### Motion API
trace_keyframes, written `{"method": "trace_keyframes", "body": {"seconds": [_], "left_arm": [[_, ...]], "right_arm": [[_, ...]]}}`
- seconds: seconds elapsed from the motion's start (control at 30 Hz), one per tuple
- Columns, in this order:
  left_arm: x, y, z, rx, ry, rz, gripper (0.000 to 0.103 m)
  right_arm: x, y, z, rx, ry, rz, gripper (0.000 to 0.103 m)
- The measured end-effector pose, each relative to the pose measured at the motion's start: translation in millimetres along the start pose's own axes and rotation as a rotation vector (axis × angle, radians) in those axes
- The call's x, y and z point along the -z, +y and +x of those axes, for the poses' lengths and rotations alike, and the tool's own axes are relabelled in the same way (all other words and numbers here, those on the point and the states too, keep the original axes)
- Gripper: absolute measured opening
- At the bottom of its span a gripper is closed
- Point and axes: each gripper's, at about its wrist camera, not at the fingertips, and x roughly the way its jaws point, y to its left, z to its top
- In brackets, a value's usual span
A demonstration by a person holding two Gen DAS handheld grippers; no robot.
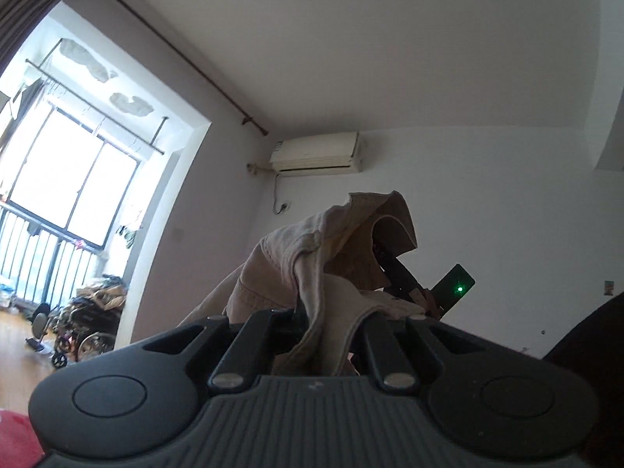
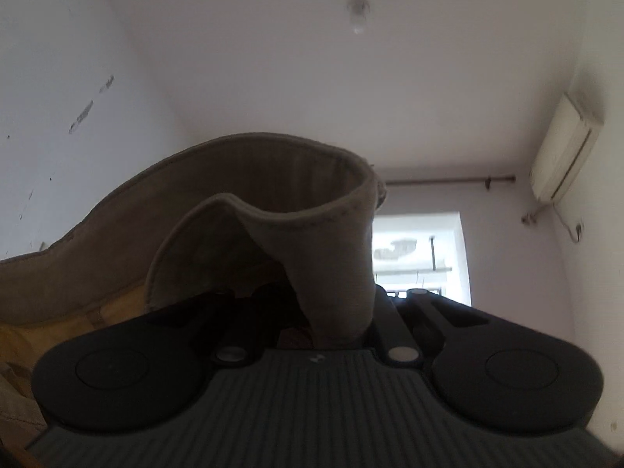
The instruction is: Fold clothes
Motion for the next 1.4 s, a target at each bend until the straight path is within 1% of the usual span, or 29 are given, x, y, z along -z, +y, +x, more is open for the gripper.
{"method": "trace_keyframes", "body": {"seconds": [0.03,0.1,0.13,0.2,0.23,0.3,0.37,0.43,0.53,0.63,0.7,0.77,0.8,0.83,0.9,0.93,1.03,1.07,1.1,1.23,1.3,1.4], "left_arm": [[0.3,-4.1,-0.9,0.012,-0.017,0.004,0.007],[12.2,5.8,-11.5,-0.018,-0.010,-0.013,0.007],[18.1,10.8,-16.7,-0.033,-0.007,-0.022,0.007],[30.3,20.8,-27.3,-0.065,0.001,-0.039,0.007],[41.5,26.5,-33.6,-0.105,0.020,-0.046,0.007],[68.1,49.4,-54.0,-0.202,0.077,-0.093,0.007],[103.2,71.6,-76.2,-0.310,0.156,-0.157,0.007],[144.4,98.4,-103.7,-0.425,0.237,-0.232,0.007],[211.3,139.6,-153.5,-0.609,0.345,-0.355,0.007],[267.4,178.5,-219.5,-0.762,0.413,-0.456,0.007],[293.1,203.3,-263.4,-0.843,0.439,-0.515,0.007],[316.1,225.4,-301.1,-0.914,0.455,-0.581,0.007],[325.1,231.6,-319.9,-0.940,0.446,-0.606,0.007],[333.7,237.8,-338.6,-0.965,0.437,-0.631,0.007],[336.9,250.3,-366.2,-0.996,0.384,-0.716,0.007],[337.6,255.8,-378.6,-1.008,0.357,-0.759,0.007],[337.6,265.6,-404.2,-1.028,0.312,-0.815,0.007],[334.7,263.6,-408.6,-1.036,0.305,-0.814,0.007],[331.8,261.9,-413.0,-1.043,0.298,-0.813,0.007],[321.7,278.5,-438.4,-1.072,0.277,-0.842,0.007],[321.4,288.6,-450.0,-1.094,0.289,-0.851,0.007],[320.7,302.6,-465.0,-1.124,0.308,-0.854,0.007]], "right_arm": [[-11.4,1.7,-1.0,-0.012,-0.031,-0.018,0.002],[-20.6,9.8,1.7,-0.030,-0.047,-0.065,0.002],[-18.3,14.1,4.7,-0.052,-0.033,-0.076,0.002],[1.1,25.2,13.0,-0.086,0.023,-0.093,0.002],[17.9,32.4,17.2,-0.106,0.068,-0.104,0.002],[62.1,48.4,23.1,-0.155,0.163,-0.098,0.002],[114.8,68.4,27.0,-0.220,0.278,-0.064,0.002],[176.7,95.9,26.6,-0.297,0.411,-0.032,0.002],[273.2,149.9,14.0,-0.424,0.615,0.003,0.002],[363.9,210.9,2.0,-0.542,0.814,0.026,0.002],[420.1,253.4,-4.5,-0.612,0.938,0.015,0.002],[465.4,295.9,-8.4,-0.671,1.052,-0.006,0.002],[484.4,317.8,-7.2,-0.696,1.102,-0.017,0.002],[498.3,341.5,-3.8,-0.719,1.131,-0.039,0.002],[525.7,388.5,3.4,-0.765,1.190,-0.084,0.002],[534.3,407.1,11.2,-0.781,1.205,-0.099,0.002],[552.8,456.4,31.5,-0.821,1.240,-0.131,0.002],[556.4,471.8,38.5,-0.833,1.246,-0.139,0.002],[558.2,477.5,40.9,-0.851,1.249,-0.141,0.002],[569.6,541.5,21.4,-0.903,1.270,-0.186,0.002],[579.3,557.7,24.5,-0.928,1.273,-0.199,0.002],[595.3,572.7,21.9,-0.924,1.293,-0.204,0.002]]}}
